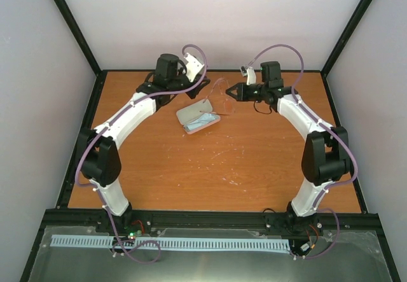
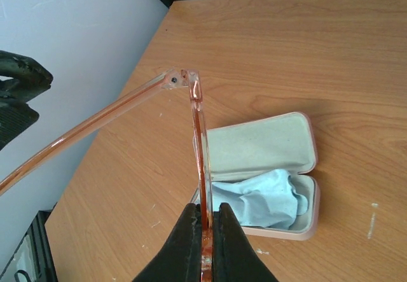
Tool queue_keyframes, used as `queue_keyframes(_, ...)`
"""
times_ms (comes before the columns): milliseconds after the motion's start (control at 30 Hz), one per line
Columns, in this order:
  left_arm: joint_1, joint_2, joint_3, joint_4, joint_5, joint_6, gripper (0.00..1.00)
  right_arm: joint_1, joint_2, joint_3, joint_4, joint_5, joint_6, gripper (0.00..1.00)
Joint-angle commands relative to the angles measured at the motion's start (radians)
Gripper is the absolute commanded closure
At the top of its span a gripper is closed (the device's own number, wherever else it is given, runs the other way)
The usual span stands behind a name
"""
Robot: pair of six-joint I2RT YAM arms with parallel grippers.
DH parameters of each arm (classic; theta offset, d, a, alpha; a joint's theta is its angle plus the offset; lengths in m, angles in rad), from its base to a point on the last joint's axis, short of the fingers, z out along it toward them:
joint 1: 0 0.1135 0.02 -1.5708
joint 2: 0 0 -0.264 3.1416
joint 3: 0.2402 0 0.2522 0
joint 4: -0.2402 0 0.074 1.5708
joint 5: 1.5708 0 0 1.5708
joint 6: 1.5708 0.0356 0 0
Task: Organize the sunglasses
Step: Fold the sunglasses.
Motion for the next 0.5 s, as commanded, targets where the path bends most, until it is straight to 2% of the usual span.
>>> queue_keyframes(0, -0.035, 0.02, 0.078, 0.026, 0.036, -0.039, 0.81, 0.027, 0.024, 0.027, -0.005, 0.016, 0.022, 0.97)
queue_keyframes(300, -0.071, 0.031, 0.062, 0.042, 0.041, -0.058, 0.81, 0.029, 0.052, 0.067, 0.004, -0.03, 0.067, 0.97)
queue_keyframes(467, -0.085, 0.044, 0.043, 0.059, 0.048, -0.076, 0.81, 0.029, 0.049, 0.087, 0.03, -0.104, 0.1, 0.97)
